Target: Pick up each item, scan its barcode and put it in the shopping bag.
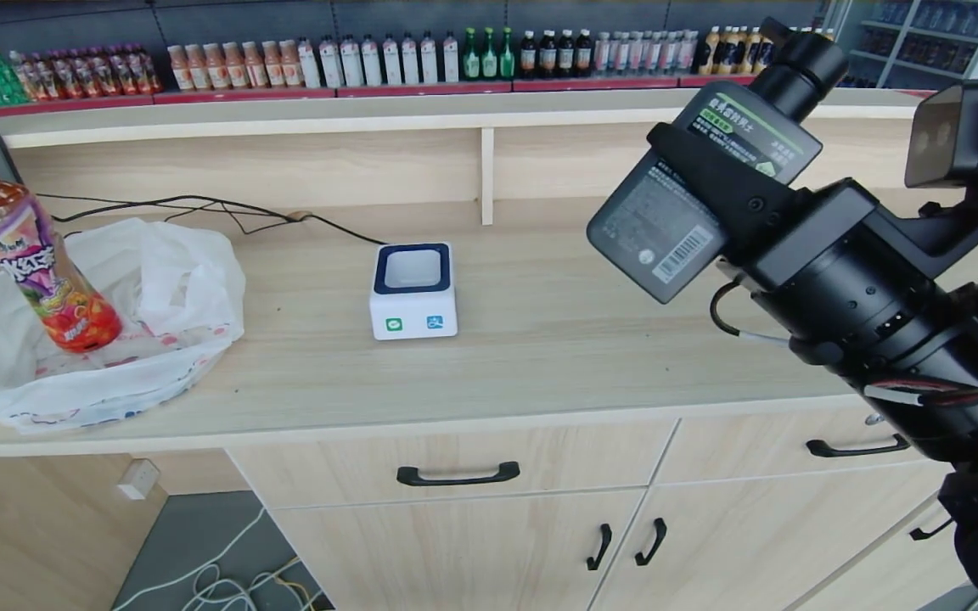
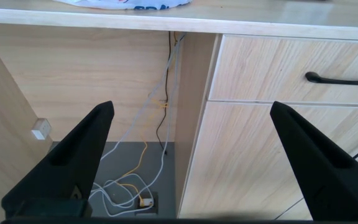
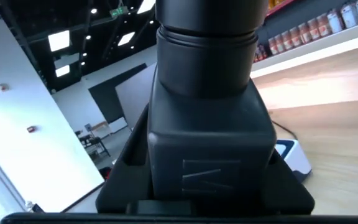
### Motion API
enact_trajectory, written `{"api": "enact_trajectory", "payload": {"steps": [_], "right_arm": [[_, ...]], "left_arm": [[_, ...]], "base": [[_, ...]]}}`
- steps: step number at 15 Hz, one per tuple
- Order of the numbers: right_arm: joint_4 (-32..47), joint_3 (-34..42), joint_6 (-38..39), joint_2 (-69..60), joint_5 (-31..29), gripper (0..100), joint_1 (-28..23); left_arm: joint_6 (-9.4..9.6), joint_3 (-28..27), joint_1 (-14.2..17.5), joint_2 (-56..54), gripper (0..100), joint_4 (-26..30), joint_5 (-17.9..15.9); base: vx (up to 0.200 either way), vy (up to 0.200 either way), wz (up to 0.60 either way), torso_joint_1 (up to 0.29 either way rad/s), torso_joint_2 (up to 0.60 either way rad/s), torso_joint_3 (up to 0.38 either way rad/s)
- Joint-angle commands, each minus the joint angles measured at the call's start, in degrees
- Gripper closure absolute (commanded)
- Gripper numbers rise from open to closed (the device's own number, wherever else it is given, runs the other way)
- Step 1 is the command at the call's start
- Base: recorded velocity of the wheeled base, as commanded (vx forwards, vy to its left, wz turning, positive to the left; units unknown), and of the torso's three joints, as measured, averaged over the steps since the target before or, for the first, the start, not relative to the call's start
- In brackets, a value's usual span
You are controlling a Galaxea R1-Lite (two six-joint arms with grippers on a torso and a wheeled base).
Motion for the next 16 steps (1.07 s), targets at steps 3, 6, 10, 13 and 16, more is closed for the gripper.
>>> {"api": "enact_trajectory", "payload": {"steps": [3, 6, 10, 13, 16], "right_arm": [[-0.3, -3.0, 2.5, 2.7, 3.0, 100, 3.4], [-0.3, -3.7, 3.2, 2.9, 6.4, 100, 7.7], [-0.2, -5.4, 3.3, 3.2, 8.6, 100, 11.2], [-0.3, -6.0, 3.3, 2.6, 8.7, 100, 12.9], [-0.2, -6.3, 3.0, 2.2, 9.4, 100, 14.9]], "left_arm": [[-0.01, 0.0, 0.0, 0.0, 0, 0.0, 0.0], [-0.01, 0.0, 0.0, 0.0, 0, 0.0, 0.0], [-0.01, 0.0, 0.0, 0.0, 0, 0.0, 0.0], [-0.01, 0.0, 0.0, 0.0, 0, 0.0, 0.0], [-0.01, 0.0, 0.0, 0.0, 0, 0.0, 0.0]], "base": [[0.0, 0.0, 0.0, 0.0, 0.0, 0.0], [0.0, 0.0, 0.0, 0.0, 0.0, 0.0], [0.0, 0.0, 0.0, 0.0, 0.0, 0.0], [0.0, 0.0, 0.0, 0.0, 0.0, 0.0], [0.0, 0.0, 0.0, 0.0, 0.0, 0.0]]}}
